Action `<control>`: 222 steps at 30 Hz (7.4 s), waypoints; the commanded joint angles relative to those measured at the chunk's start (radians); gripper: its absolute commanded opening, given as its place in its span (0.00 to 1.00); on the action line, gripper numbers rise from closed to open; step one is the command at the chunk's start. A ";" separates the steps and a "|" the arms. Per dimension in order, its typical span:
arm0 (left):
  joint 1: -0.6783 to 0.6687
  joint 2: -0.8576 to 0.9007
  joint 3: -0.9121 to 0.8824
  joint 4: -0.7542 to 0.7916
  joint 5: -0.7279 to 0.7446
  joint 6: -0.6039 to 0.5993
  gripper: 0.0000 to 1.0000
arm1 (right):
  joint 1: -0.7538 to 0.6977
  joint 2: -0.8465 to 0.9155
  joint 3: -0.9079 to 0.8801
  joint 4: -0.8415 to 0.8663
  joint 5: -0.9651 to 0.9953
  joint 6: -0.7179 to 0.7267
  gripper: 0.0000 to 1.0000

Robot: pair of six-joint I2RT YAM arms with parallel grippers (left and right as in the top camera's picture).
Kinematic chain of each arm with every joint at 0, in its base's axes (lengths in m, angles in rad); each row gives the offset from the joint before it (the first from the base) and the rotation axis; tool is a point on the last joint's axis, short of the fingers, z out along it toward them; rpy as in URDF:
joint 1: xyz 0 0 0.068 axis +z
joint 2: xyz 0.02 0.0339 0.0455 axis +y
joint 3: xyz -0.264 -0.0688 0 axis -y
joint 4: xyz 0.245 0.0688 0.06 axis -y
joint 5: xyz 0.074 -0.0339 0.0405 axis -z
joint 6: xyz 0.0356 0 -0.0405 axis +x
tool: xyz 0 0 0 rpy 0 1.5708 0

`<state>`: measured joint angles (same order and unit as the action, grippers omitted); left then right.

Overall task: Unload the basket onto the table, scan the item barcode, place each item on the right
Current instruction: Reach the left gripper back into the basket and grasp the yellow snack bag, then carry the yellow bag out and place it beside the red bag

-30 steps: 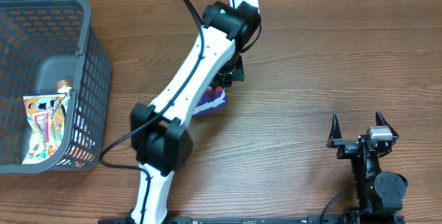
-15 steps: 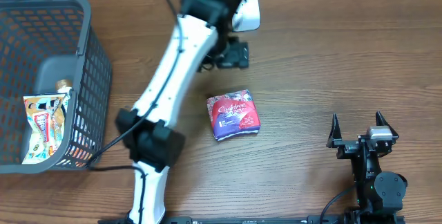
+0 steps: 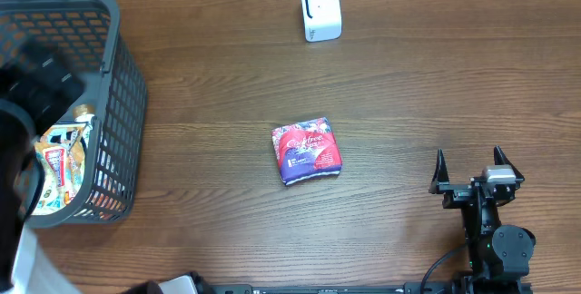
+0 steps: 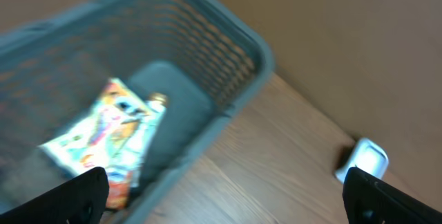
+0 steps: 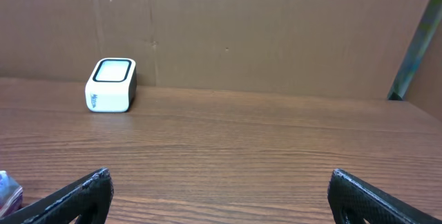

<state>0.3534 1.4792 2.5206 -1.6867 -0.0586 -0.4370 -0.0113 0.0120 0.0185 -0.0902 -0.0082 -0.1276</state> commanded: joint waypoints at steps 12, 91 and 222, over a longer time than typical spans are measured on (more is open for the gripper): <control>0.143 0.107 -0.440 0.159 -0.395 -0.057 1.00 | 0.005 -0.009 -0.010 0.006 0.007 -0.001 1.00; 0.221 0.442 -0.445 0.333 -0.069 0.090 0.04 | 0.005 -0.009 -0.010 0.006 0.007 -0.001 1.00; -0.587 0.499 -0.608 0.592 0.399 -0.076 0.04 | 0.005 -0.009 -0.010 0.006 0.007 -0.001 1.00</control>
<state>-0.2440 2.0132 1.7233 -1.0222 0.3153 -0.6151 -0.0113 0.0109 0.0185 -0.0898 -0.0078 -0.1280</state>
